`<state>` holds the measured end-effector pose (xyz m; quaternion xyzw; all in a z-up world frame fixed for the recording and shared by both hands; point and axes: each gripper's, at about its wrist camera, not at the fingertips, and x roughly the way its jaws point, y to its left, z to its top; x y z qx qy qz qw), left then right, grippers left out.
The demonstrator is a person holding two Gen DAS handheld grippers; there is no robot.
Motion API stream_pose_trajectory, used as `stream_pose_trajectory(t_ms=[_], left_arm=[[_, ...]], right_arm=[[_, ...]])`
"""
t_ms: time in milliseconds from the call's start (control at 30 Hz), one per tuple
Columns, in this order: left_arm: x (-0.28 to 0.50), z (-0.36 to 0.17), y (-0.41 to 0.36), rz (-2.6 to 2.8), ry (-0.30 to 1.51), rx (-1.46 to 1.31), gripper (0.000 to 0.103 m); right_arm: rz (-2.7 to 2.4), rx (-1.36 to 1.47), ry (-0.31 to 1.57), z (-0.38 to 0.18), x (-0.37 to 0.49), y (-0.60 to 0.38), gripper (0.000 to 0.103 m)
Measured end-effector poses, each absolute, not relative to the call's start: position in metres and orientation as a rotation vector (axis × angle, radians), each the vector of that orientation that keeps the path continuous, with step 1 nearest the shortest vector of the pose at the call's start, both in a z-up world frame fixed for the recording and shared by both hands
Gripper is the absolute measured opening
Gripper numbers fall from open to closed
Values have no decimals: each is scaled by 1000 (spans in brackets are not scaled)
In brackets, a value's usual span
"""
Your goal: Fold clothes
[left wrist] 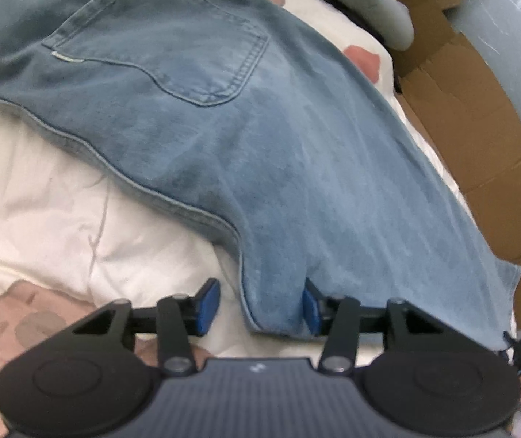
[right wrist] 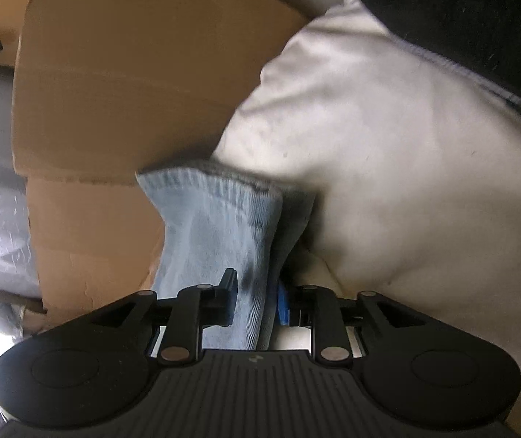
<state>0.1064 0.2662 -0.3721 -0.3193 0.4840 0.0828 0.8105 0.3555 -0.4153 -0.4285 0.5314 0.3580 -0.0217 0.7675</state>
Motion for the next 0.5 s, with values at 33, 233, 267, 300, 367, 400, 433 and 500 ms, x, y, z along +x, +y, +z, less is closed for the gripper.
stream_pose_trajectory(t_ms=[33, 233, 267, 300, 367, 400, 433, 500], left_arm=[[107, -374, 267, 174, 1031, -683, 50], [105, -378, 271, 179, 1006, -767, 55], [103, -378, 271, 173, 1009, -769, 55], [102, -377, 271, 168, 1011, -771, 55], [99, -377, 272, 165, 1011, -778, 55], [98, -376, 271, 166, 1011, -782, 55], [98, -376, 270, 170, 1009, -787, 55], [99, -374, 268, 175, 1009, -778, 54]], right_arm=[[-43, 1158, 775, -431, 357, -415, 24], [-36, 1215, 748, -441, 366, -419, 27], [-35, 1212, 746, -441, 368, -418, 27], [-31, 1209, 743, -441, 368, -418, 27], [-22, 1203, 737, -442, 370, -418, 27], [-18, 1200, 734, -442, 370, -418, 27], [-12, 1200, 733, -443, 371, -419, 27], [-7, 1201, 728, -444, 375, -419, 26]])
